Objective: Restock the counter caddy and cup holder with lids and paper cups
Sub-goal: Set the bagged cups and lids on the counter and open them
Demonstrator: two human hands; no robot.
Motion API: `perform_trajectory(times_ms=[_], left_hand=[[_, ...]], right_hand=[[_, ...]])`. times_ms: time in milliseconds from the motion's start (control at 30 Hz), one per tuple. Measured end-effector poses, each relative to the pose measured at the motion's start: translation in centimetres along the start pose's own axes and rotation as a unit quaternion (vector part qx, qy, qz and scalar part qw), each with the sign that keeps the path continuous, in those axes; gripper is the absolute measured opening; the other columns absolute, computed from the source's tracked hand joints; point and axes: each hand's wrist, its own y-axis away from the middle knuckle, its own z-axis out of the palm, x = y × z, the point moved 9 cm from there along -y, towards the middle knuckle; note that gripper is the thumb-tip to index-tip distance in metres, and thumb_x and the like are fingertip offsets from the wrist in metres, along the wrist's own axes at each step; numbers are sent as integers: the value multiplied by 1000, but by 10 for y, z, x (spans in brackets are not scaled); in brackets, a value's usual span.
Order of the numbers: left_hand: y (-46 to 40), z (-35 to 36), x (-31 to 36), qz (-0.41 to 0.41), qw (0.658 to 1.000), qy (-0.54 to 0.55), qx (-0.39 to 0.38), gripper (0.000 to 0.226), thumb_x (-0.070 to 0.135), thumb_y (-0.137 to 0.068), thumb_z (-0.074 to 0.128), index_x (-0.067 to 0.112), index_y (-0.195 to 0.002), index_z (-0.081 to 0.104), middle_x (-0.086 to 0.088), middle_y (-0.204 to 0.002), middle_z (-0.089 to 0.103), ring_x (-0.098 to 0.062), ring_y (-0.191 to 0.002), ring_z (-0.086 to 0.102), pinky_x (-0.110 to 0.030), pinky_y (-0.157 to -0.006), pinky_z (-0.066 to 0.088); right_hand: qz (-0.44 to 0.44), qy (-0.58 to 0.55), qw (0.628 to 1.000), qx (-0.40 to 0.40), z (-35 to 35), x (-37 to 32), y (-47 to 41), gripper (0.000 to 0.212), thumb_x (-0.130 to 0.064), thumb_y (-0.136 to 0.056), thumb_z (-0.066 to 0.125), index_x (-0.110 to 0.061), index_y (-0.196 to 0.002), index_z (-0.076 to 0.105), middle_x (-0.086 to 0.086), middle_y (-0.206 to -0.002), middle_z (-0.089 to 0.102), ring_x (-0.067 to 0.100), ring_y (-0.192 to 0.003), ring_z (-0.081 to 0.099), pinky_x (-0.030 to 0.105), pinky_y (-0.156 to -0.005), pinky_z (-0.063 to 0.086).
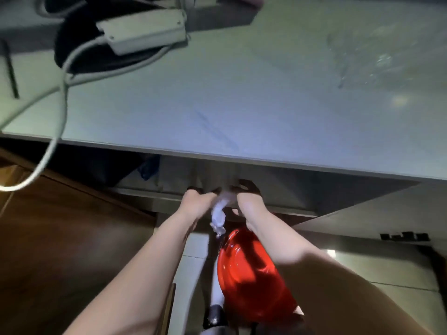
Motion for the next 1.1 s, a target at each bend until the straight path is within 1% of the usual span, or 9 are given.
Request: perform_trajectory(times_ms=[133,267,500,600,700,767,933,1000,1100], left_hand=[[41,-3,4,-10,998,-41,-37,47,41,-83,71,-2,-100,61,-10,-95,66,-13,-71,55,-19,-50,38],[90,-10,0,-50,993,-71,-75,49,44,-84,68,2,-106,63,-1,-75,62,-11,-61,56,-18,-51,43],[174,-10,17,-32,974,-168,-151,38,53,-87,55,16,-97,61,-4,-90,71,-18,-82,70,-35,-87,55],[205,7,32,-21,967,-174,-187,43,52,-86,57,13,-104,63,-8,-92,72,-23,-85,71,-36,-82,57],[244,37,65,48,954,-200,-219,47,49,-83,65,10,-108,64,-9,-95,71,-26,-85,70,-35,-77,58],[272,61,85,100,944,-201,-243,50,44,-83,69,4,-113,64,-11,-102,70,-27,-94,69,-37,-86,56],[349,121,122,230,905,-230,-274,49,48,-77,68,10,-108,69,-9,-106,72,-23,-97,68,-40,-89,54],[373,146,136,272,889,-236,-283,58,54,-68,65,12,-107,70,-8,-104,73,-22,-97,68,-40,-89,54],[412,179,156,309,873,-248,-283,49,54,-72,63,15,-100,71,-3,-95,74,-20,-90,69,-41,-87,54]], right_hand=[[0,80,996,-30,-13,-7,53,12,-16,-88,55,-11,-97,61,8,-95,66,24,-85,62,29,-71,44],[-16,90,995,-49,-23,-24,109,26,-10,-90,49,-14,-111,63,4,-100,65,17,-85,58,26,-68,44],[-24,48,998,-19,-67,-37,206,23,-10,-89,53,-19,-108,64,2,-99,66,15,-82,58,23,-64,43],[-37,23,999,14,-98,-32,237,21,-14,-91,55,-16,-111,64,4,-100,66,13,-79,58,21,-61,41],[-52,-45,995,78,-142,-33,275,21,-13,-92,55,-12,-111,65,4,-86,63,10,-63,52,18,-50,36],[-57,-92,988,107,-173,-33,300,20,-13,-93,55,-14,-110,64,1,-76,59,10,-56,49,20,-49,38],[-80,-169,969,162,-248,-32,349,22,-20,-92,57,-25,-112,65,5,-108,69,25,-101,65,36,-80,53],[-100,-177,963,178,-277,-40,363,20,-22,-93,56,-28,-111,64,1,-105,69,22,-100,64,37,-84,51],[-142,-197,949,203,-324,-52,384,16,-25,-96,54,-34,-106,61,-8,-101,65,10,-92,60,31,-73,47]])
